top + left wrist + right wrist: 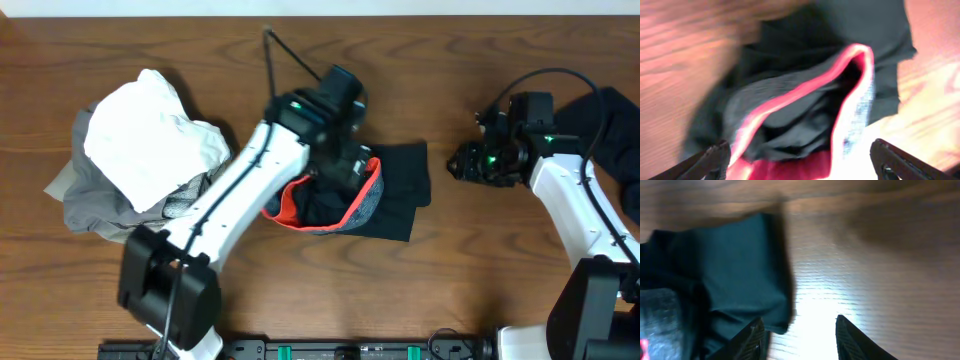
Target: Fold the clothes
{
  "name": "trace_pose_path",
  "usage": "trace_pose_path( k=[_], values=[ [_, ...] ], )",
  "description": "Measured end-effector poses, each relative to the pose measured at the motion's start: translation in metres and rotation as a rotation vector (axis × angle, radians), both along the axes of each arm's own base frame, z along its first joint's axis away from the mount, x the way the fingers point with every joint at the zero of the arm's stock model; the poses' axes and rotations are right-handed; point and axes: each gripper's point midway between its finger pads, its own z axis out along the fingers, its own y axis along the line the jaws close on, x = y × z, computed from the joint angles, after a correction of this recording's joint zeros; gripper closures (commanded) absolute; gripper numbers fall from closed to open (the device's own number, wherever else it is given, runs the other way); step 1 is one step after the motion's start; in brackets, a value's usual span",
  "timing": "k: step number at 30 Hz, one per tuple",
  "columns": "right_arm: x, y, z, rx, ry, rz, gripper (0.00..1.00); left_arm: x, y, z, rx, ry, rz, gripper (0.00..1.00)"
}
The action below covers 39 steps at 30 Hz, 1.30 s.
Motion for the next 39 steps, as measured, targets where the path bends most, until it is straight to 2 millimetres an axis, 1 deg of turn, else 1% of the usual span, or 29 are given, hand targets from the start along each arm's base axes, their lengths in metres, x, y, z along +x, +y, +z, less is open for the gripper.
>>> trace_pose_path(
  k=[3,5,8,9,12,14,16,18,21,23,25,27,29,31,34,37,39],
  values=[
    [-0.001,0.018,0.003,0.03,-0.016,0.07,0.47,0.008,0.019,-0.004,0.02,0.014,0.044,0.1],
    [-0.003,0.032,0.004,0.04,-0.023,0.119,0.46,0.008,0.029,-0.011,0.04,0.036,0.047,0.1],
    [-0.006,0.053,0.005,0.044,-0.036,0.186,0.46,0.005,0.032,-0.021,0.06,0.052,0.009,0.11],
    [-0.006,0.058,0.005,0.043,-0.04,0.203,0.46,0.004,0.032,-0.024,0.067,0.055,-0.011,0.15],
    [-0.007,0.07,0.006,0.041,-0.053,0.239,0.47,0.006,0.03,-0.033,0.09,0.048,-0.063,0.36],
    [-0.007,0.073,0.007,0.039,-0.058,0.246,0.47,0.013,0.029,-0.041,0.108,0.027,-0.099,0.45],
    [-0.007,0.073,0.007,0.039,-0.059,0.246,0.48,0.02,0.027,-0.05,0.12,0.016,-0.128,0.65],
    [-0.006,0.072,0.006,0.036,-0.057,0.24,0.48,0.026,0.026,-0.061,0.134,0.007,-0.16,0.94],
    [-0.007,0.072,0.006,0.038,-0.053,0.237,0.52,0.037,0.027,-0.071,0.162,-0.024,-0.162,0.94],
    [-0.008,0.073,0.006,0.039,-0.046,0.235,0.52,0.044,0.03,-0.072,0.186,-0.05,-0.141,0.94],
    [-0.009,0.074,0.006,0.039,-0.046,0.246,0.53,0.051,0.033,-0.067,0.207,-0.075,-0.114,0.94],
    [-0.012,0.081,0.006,0.043,-0.05,0.275,0.53,0.063,0.031,-0.056,0.207,-0.12,-0.078,0.94],
    [-0.015,0.09,0.007,0.051,-0.055,0.314,0.53,0.08,0.025,-0.036,0.184,-0.182,-0.037,0.94],
    [-0.019,0.099,0.008,0.065,-0.063,0.361,0.51,0.095,0.019,-0.015,0.155,-0.241,0.002,0.94],
    [-0.024,0.111,0.012,0.098,-0.083,0.437,0.49,0.112,0.011,0.011,0.101,-0.31,0.061,0.94],
    [-0.026,0.121,0.016,0.125,-0.112,0.497,0.48,0.122,0.003,0.023,0.049,-0.35,0.103,0.94],
    [-0.026,0.125,0.018,0.141,-0.129,0.517,0.47,0.125,-0.001,0.026,0.021,-0.352,0.127,0.94]
  ],
)
